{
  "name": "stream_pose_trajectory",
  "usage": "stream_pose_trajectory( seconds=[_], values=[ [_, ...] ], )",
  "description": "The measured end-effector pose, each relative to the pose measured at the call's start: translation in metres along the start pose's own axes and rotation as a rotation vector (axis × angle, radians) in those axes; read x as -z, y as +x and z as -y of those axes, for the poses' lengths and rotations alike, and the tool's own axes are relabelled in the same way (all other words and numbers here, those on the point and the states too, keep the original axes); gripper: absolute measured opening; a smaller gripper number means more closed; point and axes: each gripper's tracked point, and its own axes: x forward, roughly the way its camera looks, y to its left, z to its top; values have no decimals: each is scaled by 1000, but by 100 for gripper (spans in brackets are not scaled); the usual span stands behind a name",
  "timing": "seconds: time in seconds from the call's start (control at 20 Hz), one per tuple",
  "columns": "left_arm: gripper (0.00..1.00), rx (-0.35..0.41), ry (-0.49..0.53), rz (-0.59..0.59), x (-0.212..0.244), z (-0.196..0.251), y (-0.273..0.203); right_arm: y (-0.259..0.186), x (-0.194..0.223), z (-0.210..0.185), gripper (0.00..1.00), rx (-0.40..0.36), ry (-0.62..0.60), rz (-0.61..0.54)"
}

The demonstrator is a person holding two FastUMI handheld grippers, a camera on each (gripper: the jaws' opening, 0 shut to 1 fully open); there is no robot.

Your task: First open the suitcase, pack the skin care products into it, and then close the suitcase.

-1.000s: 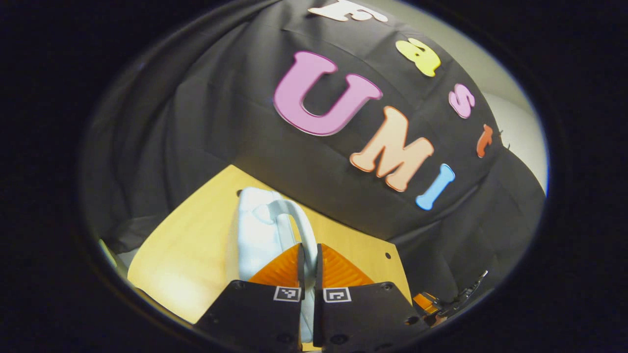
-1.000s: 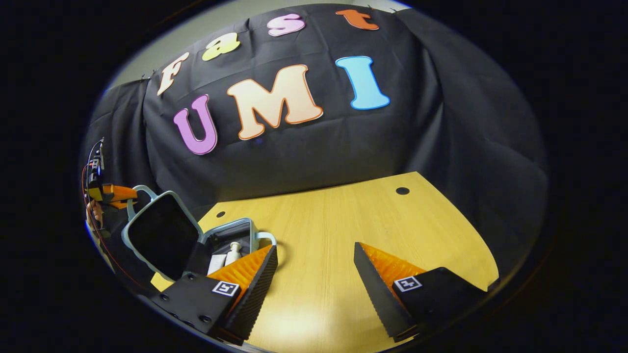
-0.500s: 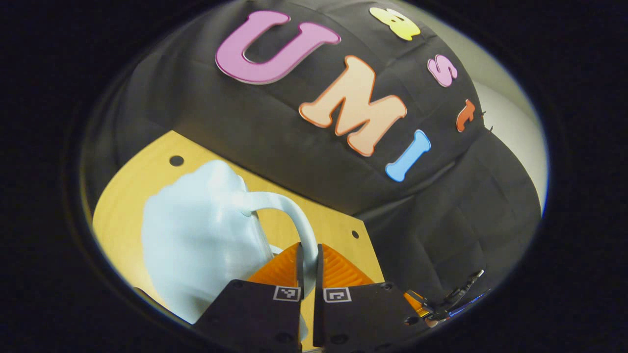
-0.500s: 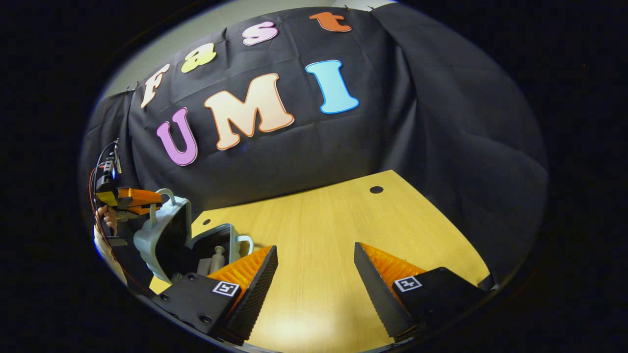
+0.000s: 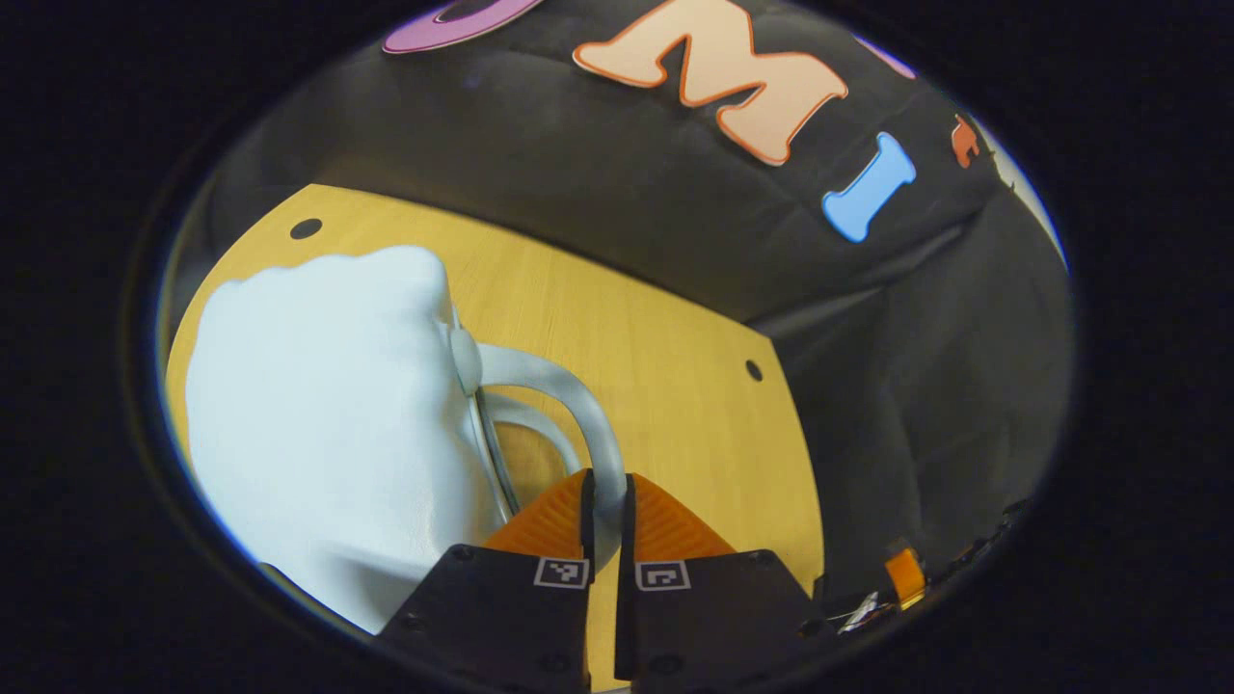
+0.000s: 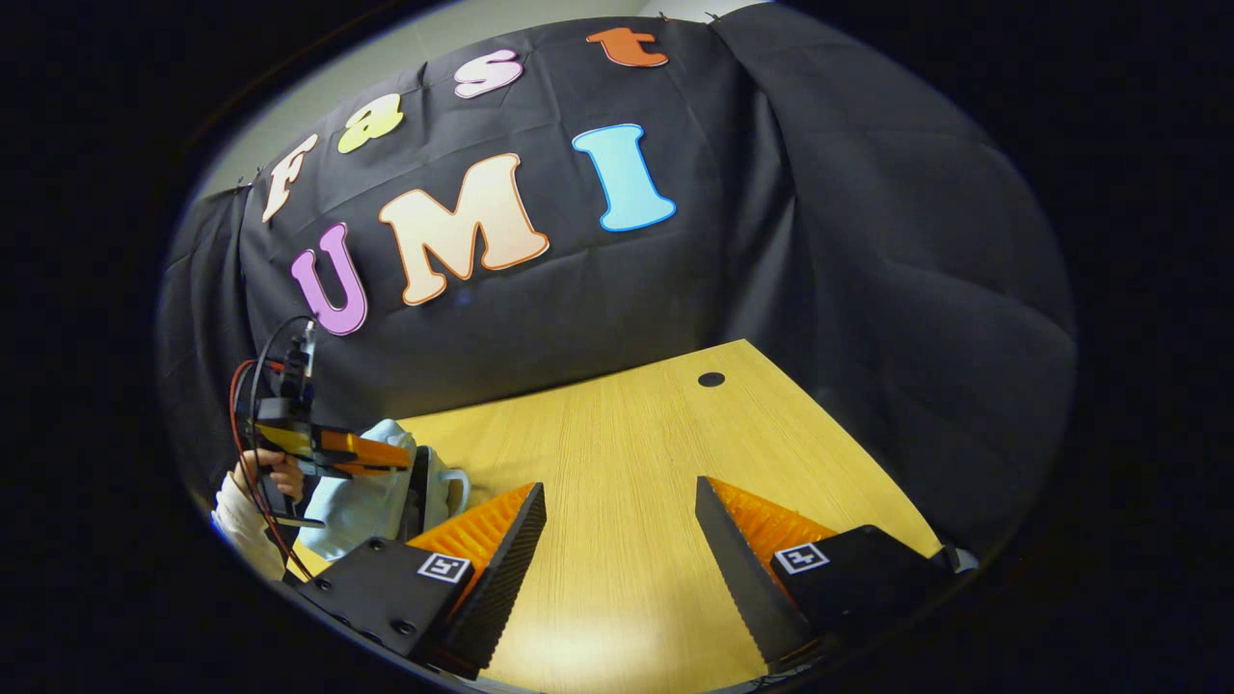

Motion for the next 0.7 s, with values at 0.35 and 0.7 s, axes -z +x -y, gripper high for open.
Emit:
stream_pose_trajectory(
  seconds=[0.35, 0.7],
  values=[
    [14, -165, 180, -35, 6, -6, 22, 6, -12, 3, 98, -23, 0, 14],
    [78, -247, 275, 87, -7, 0, -43, 3, -33, -16, 98, -69, 14, 70]
  ],
)
